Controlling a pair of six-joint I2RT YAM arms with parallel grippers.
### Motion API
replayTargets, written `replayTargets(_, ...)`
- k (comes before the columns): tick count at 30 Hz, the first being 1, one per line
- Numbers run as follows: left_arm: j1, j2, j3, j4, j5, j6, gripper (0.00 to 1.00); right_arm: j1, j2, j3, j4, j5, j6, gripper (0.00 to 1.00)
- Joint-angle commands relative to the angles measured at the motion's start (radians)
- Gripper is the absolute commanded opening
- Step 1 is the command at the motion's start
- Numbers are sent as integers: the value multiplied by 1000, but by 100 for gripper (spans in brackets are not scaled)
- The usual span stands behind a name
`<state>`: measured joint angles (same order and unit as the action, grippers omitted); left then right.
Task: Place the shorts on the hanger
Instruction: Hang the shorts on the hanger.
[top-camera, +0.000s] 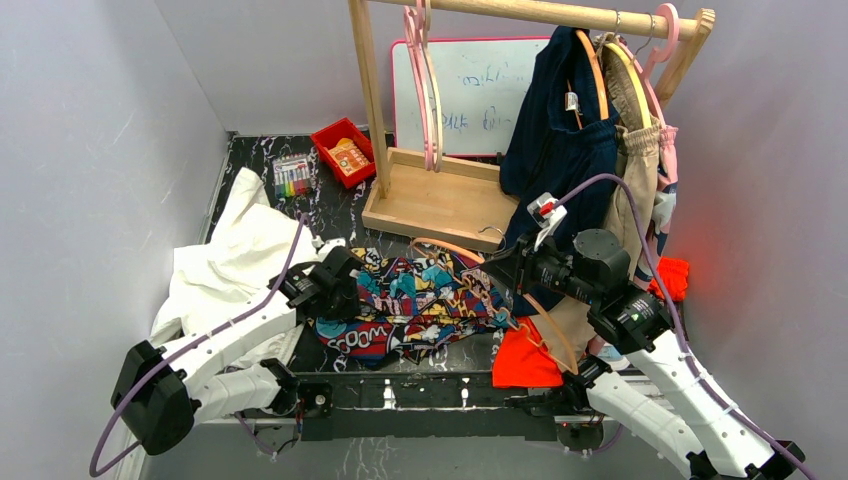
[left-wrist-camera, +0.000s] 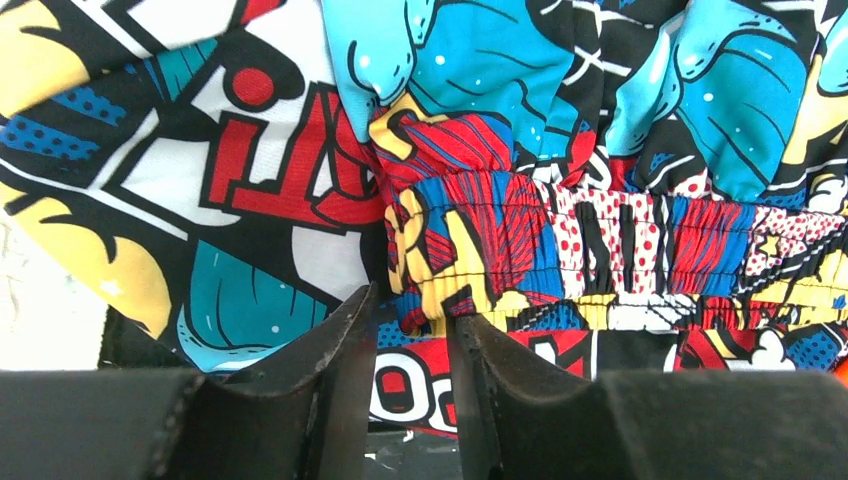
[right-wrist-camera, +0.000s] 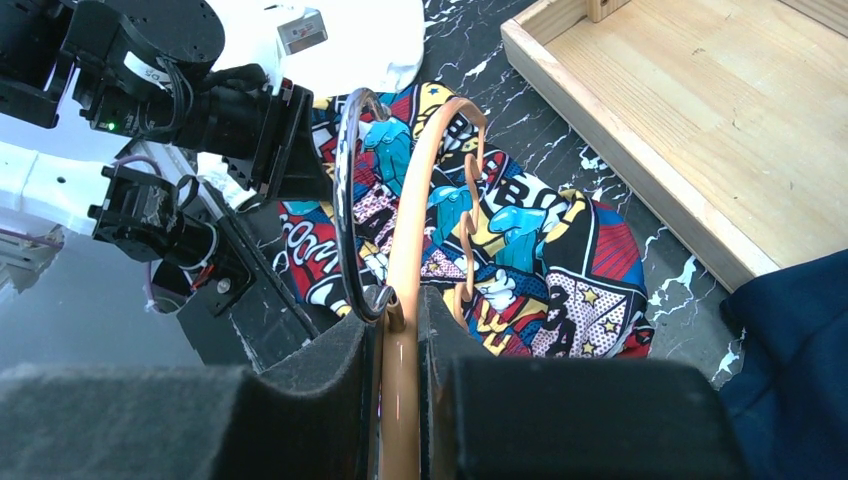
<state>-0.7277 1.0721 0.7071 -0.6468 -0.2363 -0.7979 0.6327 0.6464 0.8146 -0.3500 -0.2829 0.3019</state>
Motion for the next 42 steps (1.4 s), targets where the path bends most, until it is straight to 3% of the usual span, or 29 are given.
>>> replayTargets(1, 4, -8, 0, 25, -79, 12, 28, 1, -26, 33, 43, 2, -17, 0)
replayTargets(8, 5, 37, 12, 68, -124, 35, 29, 2, -23, 44, 36, -1, -20, 0)
replayTargets(17, 4, -15, -70, 166, -145, 27, 31, 2, -14, 47, 36, -5, -25, 0)
replayTargets(21, 4, -7, -77, 183, -136, 33, 24, 1, -6, 50, 43, -19, -25, 0)
replayTargets(23, 4, -6, -72, 182, -133, 41, 13, 1, -5, 54, 43, -25, -27, 0)
replayTargets(25, 4, -15, -46, 168, -140, 53, 1, 2, -11, 62, 40, -24, -34, 0)
replayTargets(34, 4, -62, 289, -64, -104, 147, 0, 1, -69, 187, 3, -47, -161, 0)
replayTargets(42, 4, -28, 301, -76, -22, 110, 0, 1, -100, 165, 75, -266, -129, 0)
